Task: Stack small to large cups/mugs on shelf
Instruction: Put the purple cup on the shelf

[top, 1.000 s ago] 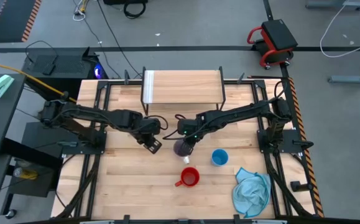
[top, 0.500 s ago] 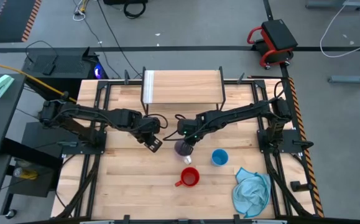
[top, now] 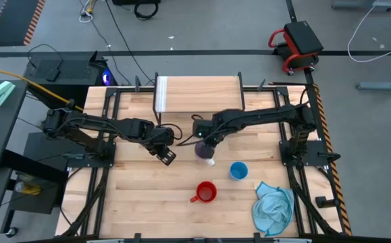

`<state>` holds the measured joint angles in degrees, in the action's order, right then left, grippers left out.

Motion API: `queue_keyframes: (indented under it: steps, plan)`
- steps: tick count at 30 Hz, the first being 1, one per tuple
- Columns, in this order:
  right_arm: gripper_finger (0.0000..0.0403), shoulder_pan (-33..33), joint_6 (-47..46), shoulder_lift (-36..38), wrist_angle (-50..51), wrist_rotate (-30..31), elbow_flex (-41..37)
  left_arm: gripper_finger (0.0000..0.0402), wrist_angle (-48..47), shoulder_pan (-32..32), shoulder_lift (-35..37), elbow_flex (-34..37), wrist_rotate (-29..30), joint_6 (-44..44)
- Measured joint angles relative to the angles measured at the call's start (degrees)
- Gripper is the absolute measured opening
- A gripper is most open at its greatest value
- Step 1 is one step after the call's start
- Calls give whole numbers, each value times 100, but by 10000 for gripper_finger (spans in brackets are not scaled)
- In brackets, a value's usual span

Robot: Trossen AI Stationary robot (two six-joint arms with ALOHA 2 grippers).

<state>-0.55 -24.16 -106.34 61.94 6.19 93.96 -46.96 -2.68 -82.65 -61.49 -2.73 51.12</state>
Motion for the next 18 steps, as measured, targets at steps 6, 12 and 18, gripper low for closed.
queue_keyframes:
  steps: [6, 12, 18]
  plan:
    - [11, -259, 309, 4, 825, 341, 791, 60, -2, 0, -2, 2, 11, -134]
    - [11, -588, 438, 4, 1672, 557, 1635, 63, 8, 0, -4, 2, 45, -246]
    - [11, -961, 529, 7, 2284, 817, 2452, 56, 73, 0, -4, 2, 128, -300]
